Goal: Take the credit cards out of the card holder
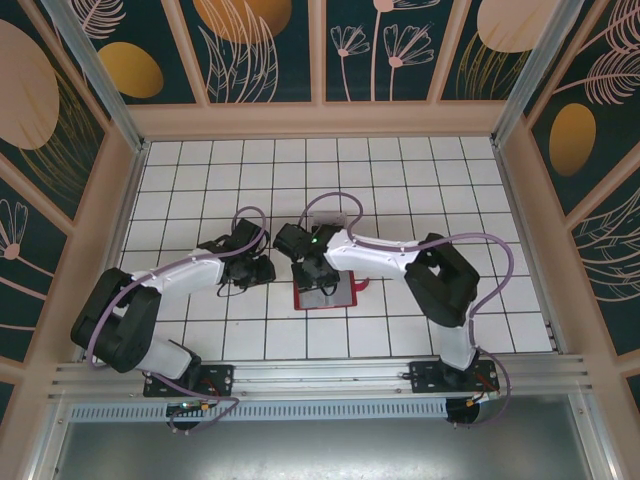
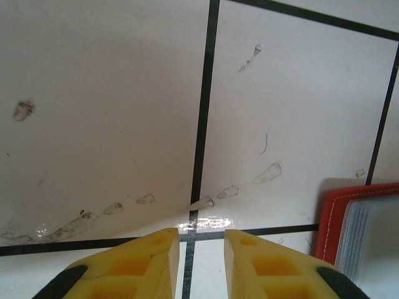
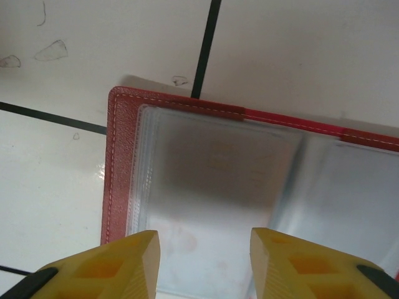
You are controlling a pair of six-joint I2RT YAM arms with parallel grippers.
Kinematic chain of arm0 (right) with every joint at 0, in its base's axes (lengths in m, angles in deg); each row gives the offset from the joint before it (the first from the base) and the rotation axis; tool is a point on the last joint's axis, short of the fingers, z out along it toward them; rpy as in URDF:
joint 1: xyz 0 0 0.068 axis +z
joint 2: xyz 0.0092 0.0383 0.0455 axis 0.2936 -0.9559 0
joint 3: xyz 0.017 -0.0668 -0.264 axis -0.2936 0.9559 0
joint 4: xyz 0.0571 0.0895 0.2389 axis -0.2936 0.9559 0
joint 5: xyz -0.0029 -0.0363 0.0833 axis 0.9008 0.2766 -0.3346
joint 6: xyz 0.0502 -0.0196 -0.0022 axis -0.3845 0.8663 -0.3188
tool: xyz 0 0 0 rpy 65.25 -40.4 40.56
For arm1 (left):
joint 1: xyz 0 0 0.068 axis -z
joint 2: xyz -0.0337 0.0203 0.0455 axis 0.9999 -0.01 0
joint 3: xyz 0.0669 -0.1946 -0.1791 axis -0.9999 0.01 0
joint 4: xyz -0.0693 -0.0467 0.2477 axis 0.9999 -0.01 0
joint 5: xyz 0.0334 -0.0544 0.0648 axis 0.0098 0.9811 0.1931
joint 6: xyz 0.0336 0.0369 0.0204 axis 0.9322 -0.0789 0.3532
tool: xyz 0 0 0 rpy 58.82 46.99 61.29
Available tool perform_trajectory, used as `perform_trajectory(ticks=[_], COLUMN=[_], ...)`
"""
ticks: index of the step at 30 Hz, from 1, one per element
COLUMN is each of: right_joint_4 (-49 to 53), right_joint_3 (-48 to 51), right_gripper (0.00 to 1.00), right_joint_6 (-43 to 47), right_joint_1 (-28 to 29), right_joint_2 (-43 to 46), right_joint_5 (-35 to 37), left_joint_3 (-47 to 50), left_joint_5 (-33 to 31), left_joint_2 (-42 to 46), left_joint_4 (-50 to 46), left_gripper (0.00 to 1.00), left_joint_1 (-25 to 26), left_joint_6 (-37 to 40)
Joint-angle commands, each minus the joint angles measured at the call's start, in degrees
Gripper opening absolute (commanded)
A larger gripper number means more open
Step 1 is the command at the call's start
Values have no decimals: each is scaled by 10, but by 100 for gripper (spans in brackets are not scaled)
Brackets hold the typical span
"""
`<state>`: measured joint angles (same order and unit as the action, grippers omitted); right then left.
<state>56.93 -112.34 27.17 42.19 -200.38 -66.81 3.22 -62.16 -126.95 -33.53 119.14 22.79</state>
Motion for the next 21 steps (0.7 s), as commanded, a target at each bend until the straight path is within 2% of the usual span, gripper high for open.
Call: perform_trajectory(ticks=[1,16,21], right_joint_4=[27,20,17], right_joint_3=[-23,-1,9], right_gripper=[46,51,48], right_joint_6=[-15,-14,-18], right_joint_1=[6,6,6], right_joint_2=[-18,-51,-47], right_joint_5=[11,9,15], left_joint_3=[9,10,11], left_joint_5=[11,20,30], left_joint_2=[13,18,21], left_joint_4=[12,13,13], left_gripper=[27,27,26], left_joint_1=[-2,-2,-2], left_joint_6=[5,4,4])
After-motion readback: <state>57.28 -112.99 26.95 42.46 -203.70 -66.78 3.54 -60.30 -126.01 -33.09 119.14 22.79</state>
